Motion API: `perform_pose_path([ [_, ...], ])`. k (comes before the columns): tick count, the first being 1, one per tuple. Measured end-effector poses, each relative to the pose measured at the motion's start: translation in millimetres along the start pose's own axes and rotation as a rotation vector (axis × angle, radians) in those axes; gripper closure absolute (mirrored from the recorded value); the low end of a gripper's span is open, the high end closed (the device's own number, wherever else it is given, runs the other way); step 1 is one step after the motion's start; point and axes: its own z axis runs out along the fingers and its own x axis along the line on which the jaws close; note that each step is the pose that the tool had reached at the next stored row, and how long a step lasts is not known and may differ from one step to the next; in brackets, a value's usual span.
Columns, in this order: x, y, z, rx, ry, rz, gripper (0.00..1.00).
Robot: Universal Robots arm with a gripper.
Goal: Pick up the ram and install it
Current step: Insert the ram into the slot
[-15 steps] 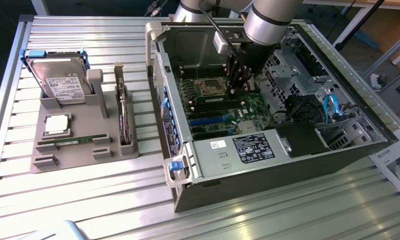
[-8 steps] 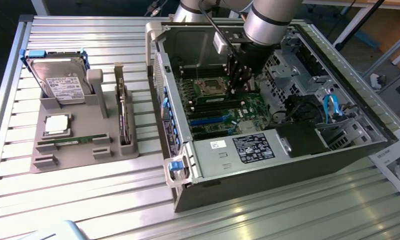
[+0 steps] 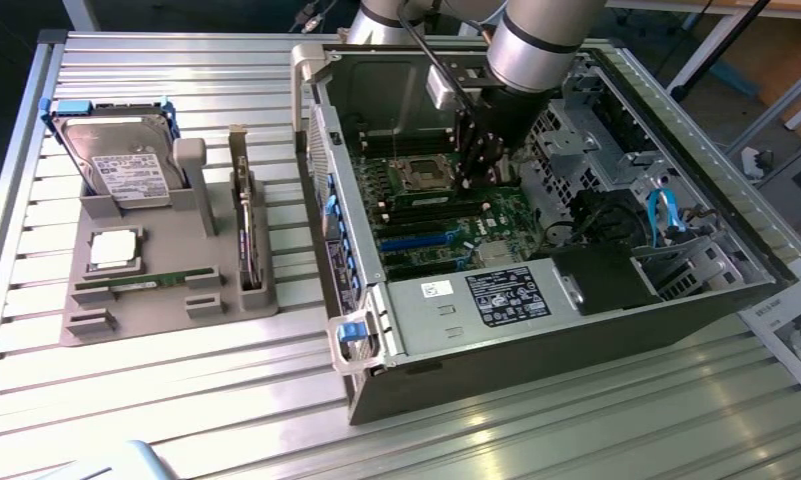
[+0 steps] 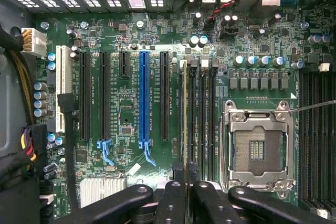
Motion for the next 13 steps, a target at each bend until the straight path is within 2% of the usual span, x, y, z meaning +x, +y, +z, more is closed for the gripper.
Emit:
perform_pose_path([
  [4,-0.1,-0.3,5.7,0.0001,-0.0001,0.0,0.88],
  [13,0.0,-1.0,6.3,0.0001,0.0001,0.0,0.88],
])
